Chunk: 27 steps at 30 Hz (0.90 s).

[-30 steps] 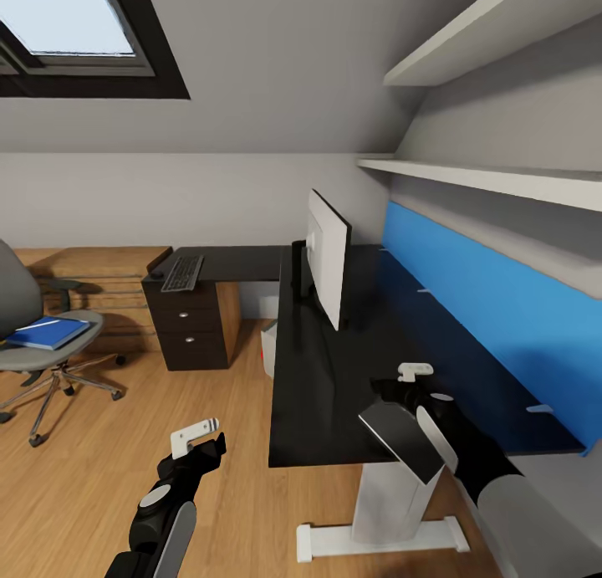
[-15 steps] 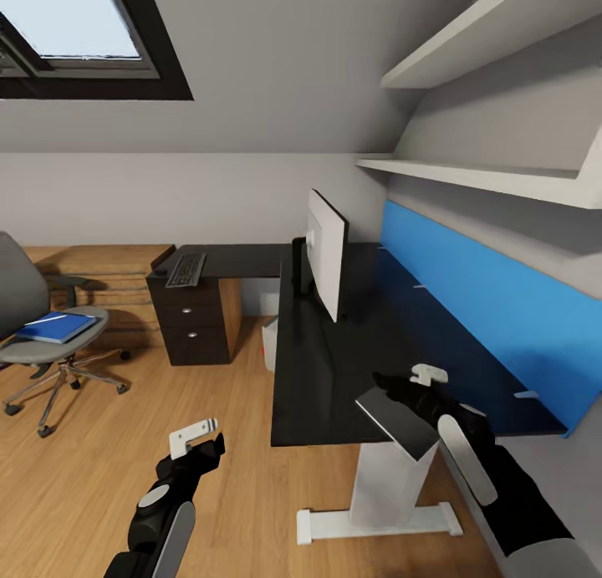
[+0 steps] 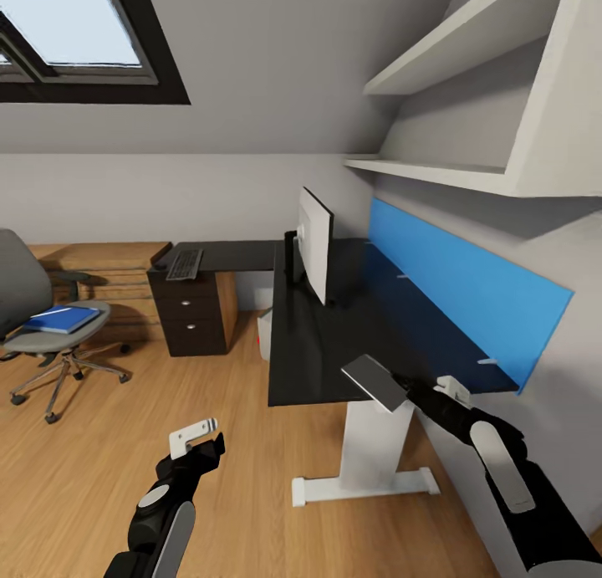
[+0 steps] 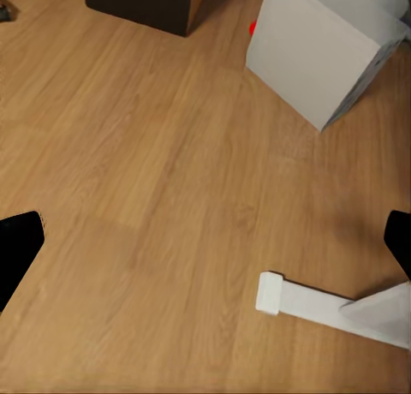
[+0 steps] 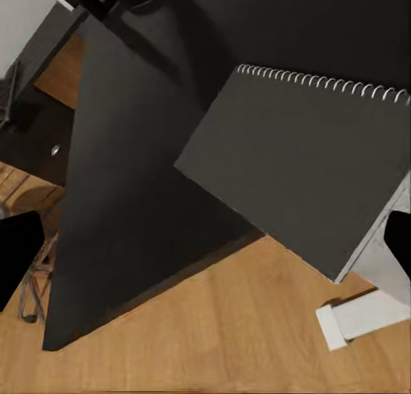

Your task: In the bedroom, organize the workspace by keeping the computer under the desk, ensuring the monitor is on the desk, placing the keyboard on the desk next to the monitor, placing the mouse on the desk next to the keyboard, moving the folder from the swivel chair onto the desk next to the mouse, stacking the notebook on top of the folder with the pen on top of the notebook, and positioning the swivel chair next to the desk.

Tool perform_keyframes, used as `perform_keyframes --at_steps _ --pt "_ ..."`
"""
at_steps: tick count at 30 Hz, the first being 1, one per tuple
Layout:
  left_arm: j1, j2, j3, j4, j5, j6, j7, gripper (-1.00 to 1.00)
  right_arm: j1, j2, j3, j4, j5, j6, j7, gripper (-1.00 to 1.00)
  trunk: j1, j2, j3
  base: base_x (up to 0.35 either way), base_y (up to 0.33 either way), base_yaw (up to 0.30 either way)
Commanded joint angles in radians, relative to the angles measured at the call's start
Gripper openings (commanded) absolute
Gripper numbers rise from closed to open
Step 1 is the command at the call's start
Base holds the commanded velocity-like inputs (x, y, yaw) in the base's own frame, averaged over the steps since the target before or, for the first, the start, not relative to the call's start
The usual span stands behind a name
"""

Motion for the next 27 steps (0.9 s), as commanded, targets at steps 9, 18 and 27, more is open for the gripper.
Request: perform_keyframes --at_steps 9,18,27 --pt "-0.001 -0.003 -0.003 -0.023 0.012 0.003 0.009 1.0 0.008 0.001 -0.023 0.002 -0.039 0.005 -0.007 1.0 0.011 -0.022 -0.01 -0.075 0.0 -0.002" --pt "-0.001 -0.004 -0.002 -0.029 0.011 0.002 0.012 1.0 0.009 0.001 -0.047 0.031 -0.051 0.004 -0.002 1.0 0.045 -0.085 -0.039 -0.004 0.0 0.0" --pt "-0.001 -0.005 -0.003 -0.027 0.009 0.002 0.013 1.0 0.009 -0.002 -0.136 0.09 -0.135 0.005 0.004 1.0 0.08 -0.148 -0.067 0.0 0.0 0.0"
